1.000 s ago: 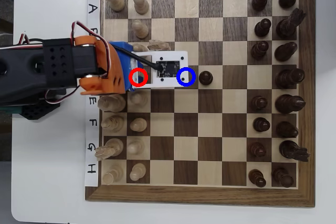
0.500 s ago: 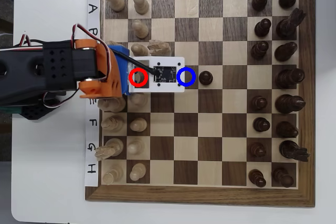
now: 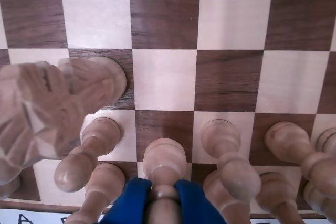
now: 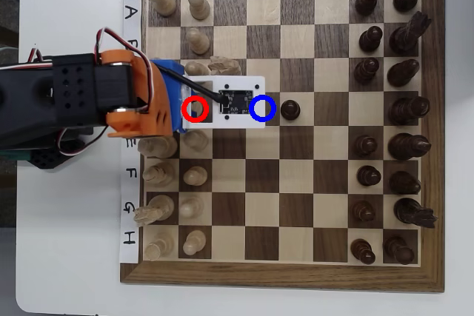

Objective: Move the piece to destination

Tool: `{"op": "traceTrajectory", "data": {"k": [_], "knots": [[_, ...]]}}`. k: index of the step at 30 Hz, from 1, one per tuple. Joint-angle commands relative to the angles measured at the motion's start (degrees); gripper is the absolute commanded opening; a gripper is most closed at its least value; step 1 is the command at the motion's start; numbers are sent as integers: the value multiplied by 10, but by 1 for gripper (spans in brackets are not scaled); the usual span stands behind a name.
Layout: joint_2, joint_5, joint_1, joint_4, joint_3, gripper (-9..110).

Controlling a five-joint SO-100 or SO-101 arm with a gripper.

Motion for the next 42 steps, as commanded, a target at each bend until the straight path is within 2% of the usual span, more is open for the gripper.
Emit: {"op": "traceTrajectory", "data": {"k": [1,25,42], "knots": [[77,283,18,38,-161,0],[27,298,-4,185,-446,0],[-98,295,-2,222,-652,0]]}}
